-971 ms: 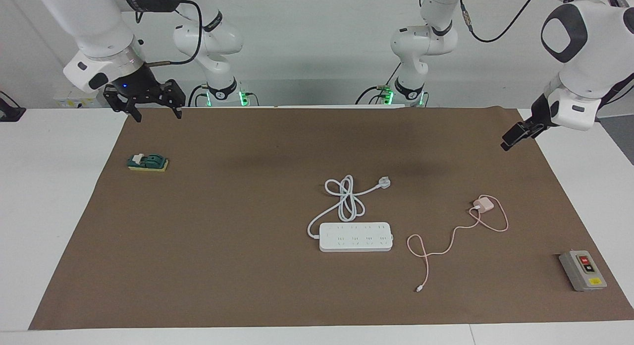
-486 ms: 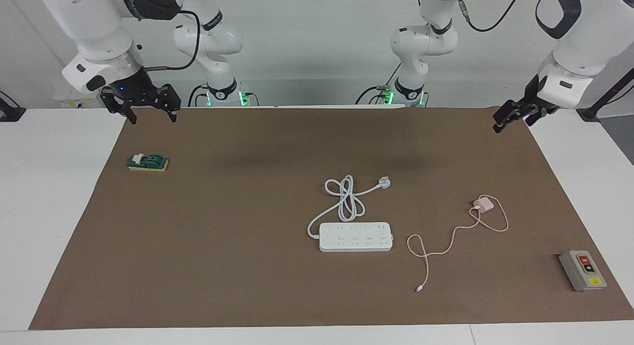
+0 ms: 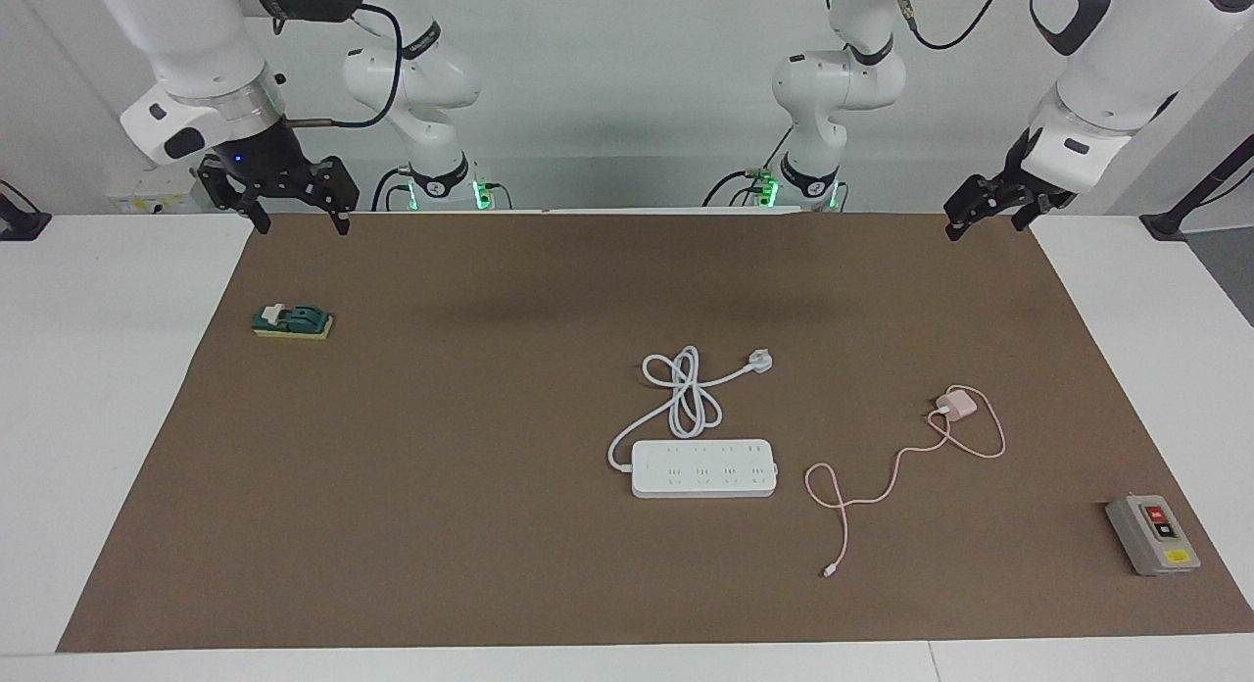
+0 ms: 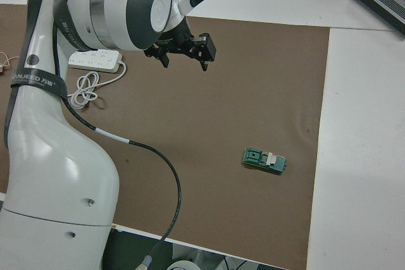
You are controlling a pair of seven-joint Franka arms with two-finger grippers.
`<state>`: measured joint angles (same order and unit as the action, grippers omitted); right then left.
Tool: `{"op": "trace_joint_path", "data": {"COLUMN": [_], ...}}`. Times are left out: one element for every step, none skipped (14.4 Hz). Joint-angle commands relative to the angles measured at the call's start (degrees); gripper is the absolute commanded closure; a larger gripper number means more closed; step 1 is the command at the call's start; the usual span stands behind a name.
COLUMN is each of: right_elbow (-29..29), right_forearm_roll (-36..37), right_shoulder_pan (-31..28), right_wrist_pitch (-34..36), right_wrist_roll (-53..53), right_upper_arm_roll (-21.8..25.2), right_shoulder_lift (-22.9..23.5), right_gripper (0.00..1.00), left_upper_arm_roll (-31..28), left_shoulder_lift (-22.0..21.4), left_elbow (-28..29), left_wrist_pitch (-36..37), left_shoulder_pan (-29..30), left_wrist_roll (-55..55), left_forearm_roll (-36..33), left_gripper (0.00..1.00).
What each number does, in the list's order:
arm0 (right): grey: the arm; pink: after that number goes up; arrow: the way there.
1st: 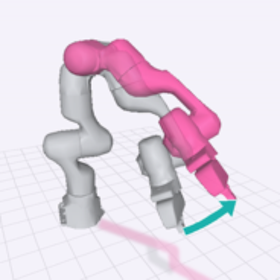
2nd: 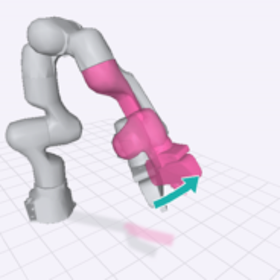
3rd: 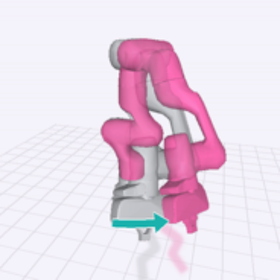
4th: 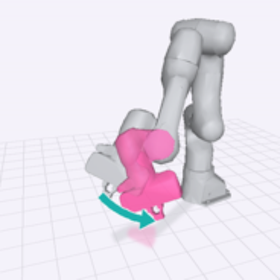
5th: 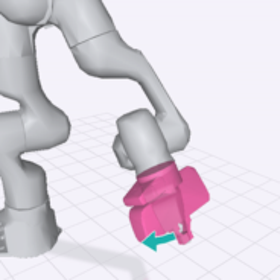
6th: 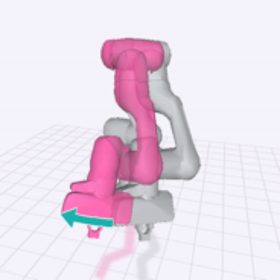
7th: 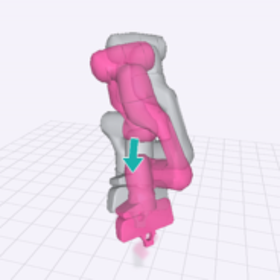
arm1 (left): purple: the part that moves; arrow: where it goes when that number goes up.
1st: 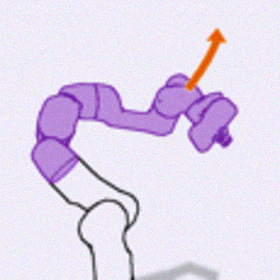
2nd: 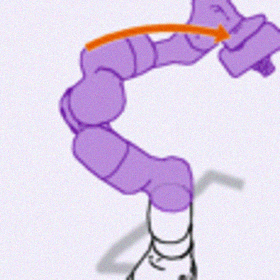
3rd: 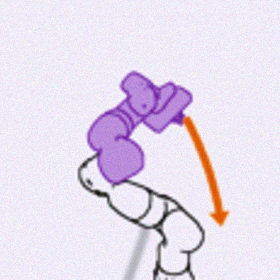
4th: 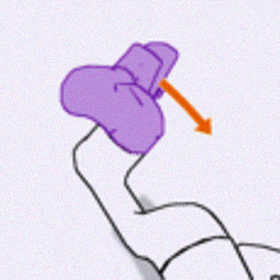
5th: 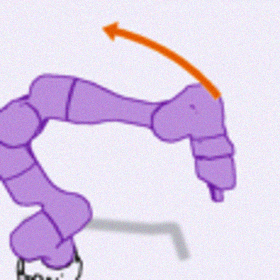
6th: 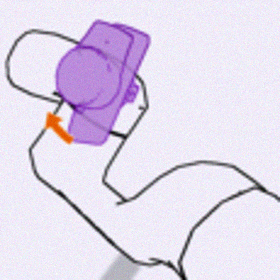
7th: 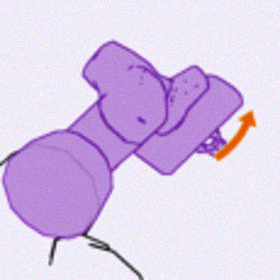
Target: Unplug charger and place it aside
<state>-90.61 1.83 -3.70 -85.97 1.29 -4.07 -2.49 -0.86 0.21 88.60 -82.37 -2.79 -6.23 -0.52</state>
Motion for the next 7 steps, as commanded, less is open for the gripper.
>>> {"op": "trace_joint_path", "data": {"right_elbow": [-0.8, -0.8, -0.8, -0.8, -1.06, -1.15, -1.15], "right_forearm_roll": [0.81, 0.55, 0.37, 0.37, 0.37, 0.37, 0.37], "right_shoulder_pan": [-0.79, -0.87, -0.87, -0.87, -0.87, -0.79, -0.79], "right_wrist_pitch": [-0.17, -0.08, -0.08, -0.08, -0.17, -0.17, -0.17], "right_wrist_roll": [1.08, 0.91, 0.82, 0.91, 0.91, 0.91, 0.91], "right_upper_arm_roll": [-0.94, -0.94, -0.94, -0.94, -0.94, -0.94, -0.94], "right_shoulder_lift": [-1.21, -1.21, -1.21, -1.29, -1.29, -1.38, -1.38], "right_gripper": [0.0, 0.0, 0.0, 0.0, 0.0, 0.0, 0.0], "left_upper_arm_roll": [-0.37, -0.37, -0.37, -0.46, -0.46, -0.46, -0.46], "left_shoulder_lift": [-1.27, -1.27, -1.09, -1.0, -0.92, -1.0, -0.92], "left_elbow": [2.11, 2.19, 1.93, 1.76, 1.84, 1.93, 1.93], "left_wrist_pitch": [-3.23, -3.67, -4.28, -4.9, -5.42, -5.52, -5.95], "left_shoulder_pan": [0.06, 0.24, 0.32, 0.24, 0.24, 0.15, 0.24], "left_wrist_roll": [1.3, 1.3, 1.3, 1.3, 1.3, 1.3, 1.3], "left_forearm_roll": [0.34, 0.69, 0.87, 0.96, 0.96, 0.96, 0.87], "left_gripper": [0.0, 0.0, 0.0, 0.0, 0.0, 0.0, 0.0]}}
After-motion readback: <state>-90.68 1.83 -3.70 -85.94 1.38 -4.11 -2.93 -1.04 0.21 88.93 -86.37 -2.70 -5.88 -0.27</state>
